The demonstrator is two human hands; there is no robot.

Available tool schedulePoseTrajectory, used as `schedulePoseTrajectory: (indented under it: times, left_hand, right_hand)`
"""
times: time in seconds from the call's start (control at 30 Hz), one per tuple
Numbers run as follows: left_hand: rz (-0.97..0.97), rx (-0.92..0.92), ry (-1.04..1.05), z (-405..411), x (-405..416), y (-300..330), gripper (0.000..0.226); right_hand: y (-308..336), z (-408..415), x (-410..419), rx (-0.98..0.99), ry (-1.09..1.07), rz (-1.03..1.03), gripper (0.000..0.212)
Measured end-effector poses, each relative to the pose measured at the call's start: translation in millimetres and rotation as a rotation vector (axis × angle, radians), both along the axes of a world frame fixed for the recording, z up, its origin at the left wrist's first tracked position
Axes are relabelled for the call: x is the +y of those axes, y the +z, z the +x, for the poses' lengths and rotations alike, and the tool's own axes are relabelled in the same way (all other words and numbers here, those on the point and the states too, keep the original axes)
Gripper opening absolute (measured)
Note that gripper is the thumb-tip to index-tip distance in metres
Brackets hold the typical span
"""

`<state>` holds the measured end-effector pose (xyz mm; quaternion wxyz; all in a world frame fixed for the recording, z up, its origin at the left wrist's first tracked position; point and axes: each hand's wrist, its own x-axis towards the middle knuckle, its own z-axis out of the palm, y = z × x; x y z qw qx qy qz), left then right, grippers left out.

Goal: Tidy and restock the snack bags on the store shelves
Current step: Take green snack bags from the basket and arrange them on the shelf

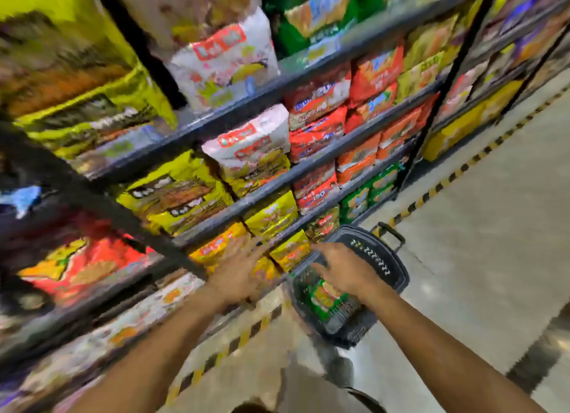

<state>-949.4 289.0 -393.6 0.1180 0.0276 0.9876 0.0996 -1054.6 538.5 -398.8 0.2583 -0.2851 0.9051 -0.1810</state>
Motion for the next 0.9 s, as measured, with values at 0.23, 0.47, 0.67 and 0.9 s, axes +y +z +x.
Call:
schedulePoseTrajectory:
  times: [0.23,0.47,0.67,0.9]
  left_hand:
    - [-0.131,0.169,0.194,151,-90,61,0.065]
    - [-0.297,0.391,0.523,377,-175,124,0.065]
    - [-0.496,0.389,0.737,537,-228,183,0.066]
    - [-0.558,0.352,0.857,632,-284,223,0.068]
  right_hand:
    - [65,78,-128,0.237,0.372,-0.060,0.053]
    - [138,243,-268,0.347,0.667,-0.249,0.046]
    - [210,376,-366,0.435,0.907,-0.376,0.047]
    - [255,461,-455,0.454,0.965,-0.447,0.054]
